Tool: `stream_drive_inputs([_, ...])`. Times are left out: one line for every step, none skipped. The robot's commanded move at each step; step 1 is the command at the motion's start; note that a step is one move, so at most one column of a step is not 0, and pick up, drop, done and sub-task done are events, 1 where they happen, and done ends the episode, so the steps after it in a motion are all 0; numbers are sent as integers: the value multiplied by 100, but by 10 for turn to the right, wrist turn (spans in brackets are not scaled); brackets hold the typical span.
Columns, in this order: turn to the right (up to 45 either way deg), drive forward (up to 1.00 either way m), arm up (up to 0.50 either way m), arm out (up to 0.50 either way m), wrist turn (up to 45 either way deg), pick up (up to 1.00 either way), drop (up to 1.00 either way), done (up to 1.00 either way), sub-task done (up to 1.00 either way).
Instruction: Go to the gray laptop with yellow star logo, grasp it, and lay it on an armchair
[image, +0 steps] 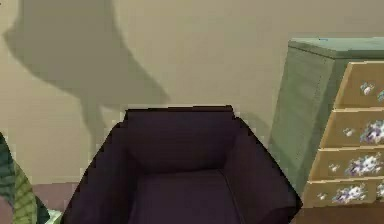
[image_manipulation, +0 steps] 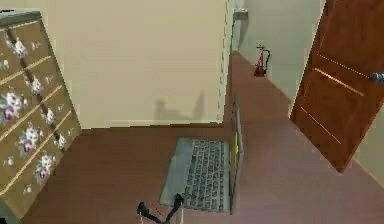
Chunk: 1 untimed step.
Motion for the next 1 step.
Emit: stream_drive_inputs([-300,0,0,0,0,0,0,0,0])
